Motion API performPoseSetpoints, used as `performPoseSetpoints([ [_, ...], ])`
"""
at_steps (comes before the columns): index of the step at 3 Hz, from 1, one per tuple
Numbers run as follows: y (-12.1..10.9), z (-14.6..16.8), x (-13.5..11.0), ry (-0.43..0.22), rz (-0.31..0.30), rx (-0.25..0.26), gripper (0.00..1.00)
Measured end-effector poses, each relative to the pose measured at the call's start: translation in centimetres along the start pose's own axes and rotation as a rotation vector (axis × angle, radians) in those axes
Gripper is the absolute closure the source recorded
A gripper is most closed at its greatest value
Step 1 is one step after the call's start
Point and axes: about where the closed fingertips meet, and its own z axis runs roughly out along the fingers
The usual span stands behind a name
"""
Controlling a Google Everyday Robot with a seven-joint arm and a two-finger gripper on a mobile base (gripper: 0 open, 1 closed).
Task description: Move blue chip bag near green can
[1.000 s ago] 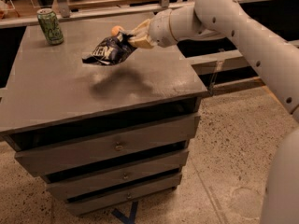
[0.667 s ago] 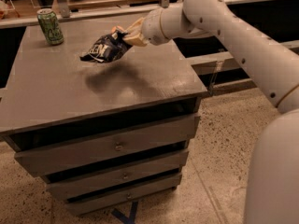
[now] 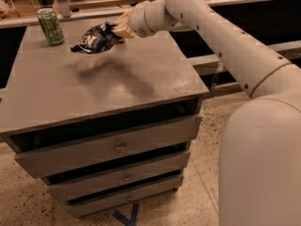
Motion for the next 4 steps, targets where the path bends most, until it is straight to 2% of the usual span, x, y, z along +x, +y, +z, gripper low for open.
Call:
performPoseSetpoints([
  [1,-0.7,1.7,-0.8,-0.007,-0.013,-0.004,1.00],
  [4,-2.0,6.2,-0.8,0.008,-0.033,-0.032,1.00],
])
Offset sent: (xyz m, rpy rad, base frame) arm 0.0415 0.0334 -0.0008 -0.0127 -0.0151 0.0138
